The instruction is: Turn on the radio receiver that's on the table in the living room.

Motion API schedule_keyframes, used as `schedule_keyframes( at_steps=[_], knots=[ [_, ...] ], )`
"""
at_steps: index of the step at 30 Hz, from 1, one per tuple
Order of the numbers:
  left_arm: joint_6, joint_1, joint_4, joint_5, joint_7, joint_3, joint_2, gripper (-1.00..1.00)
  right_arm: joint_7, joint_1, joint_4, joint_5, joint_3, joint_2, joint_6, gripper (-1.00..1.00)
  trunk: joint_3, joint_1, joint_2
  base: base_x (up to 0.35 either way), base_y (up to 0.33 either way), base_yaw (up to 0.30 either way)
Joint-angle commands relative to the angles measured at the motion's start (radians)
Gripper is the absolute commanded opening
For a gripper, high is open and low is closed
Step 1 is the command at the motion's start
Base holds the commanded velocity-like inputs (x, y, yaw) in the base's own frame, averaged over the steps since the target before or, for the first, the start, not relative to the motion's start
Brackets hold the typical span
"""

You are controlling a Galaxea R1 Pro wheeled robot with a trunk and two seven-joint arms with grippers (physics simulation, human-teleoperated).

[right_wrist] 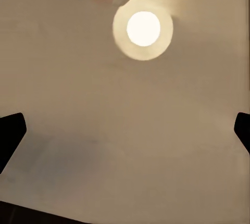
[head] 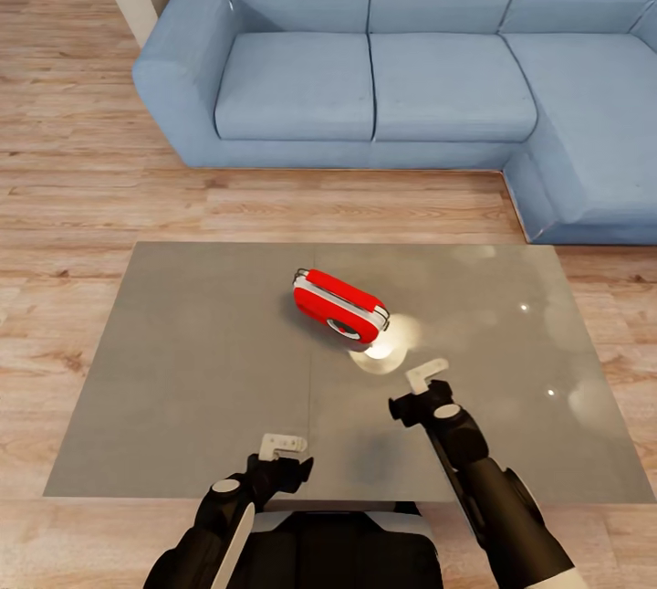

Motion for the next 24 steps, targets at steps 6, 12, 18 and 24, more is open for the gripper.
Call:
schedule_keyframes(
  at_steps=[6, 12, 18, 24],
  knots=[
    [0.002, 0.0, 0.0, -0.003, -0.014, -0.001, -0.006, 1.0, 0.001, 0.0, -0.027, -0.002, -0.024, -0.004, -0.005, 1.0, -0.007, 0.0, 0.0, 0.0, 0.0, 0.139],
    [0.003, 0.0, 0.002, -0.002, -0.015, -0.001, -0.006, 1.0, 0.001, 0.0, -0.087, 0.007, -0.026, -0.005, 0.0, 1.0, -0.015, 0.0, 0.0, 0.0, 0.0, 0.17],
    [0.002, 0.0, 0.003, -0.002, -0.017, -0.001, -0.006, 1.0, 0.0, 0.0, -0.102, 0.01, -0.025, -0.005, 0.004, 1.0, -0.023, 0.0, 0.0, 0.0, 0.0, 0.173],
    [-0.001, 0.0, 0.003, -0.002, -0.017, -0.001, -0.006, 1.0, -0.005, 0.0, -0.109, 0.01, -0.024, -0.008, -0.002, 1.0, -0.026, 0.0, 0.0, 0.0, 0.0, 0.075]
  ],
)
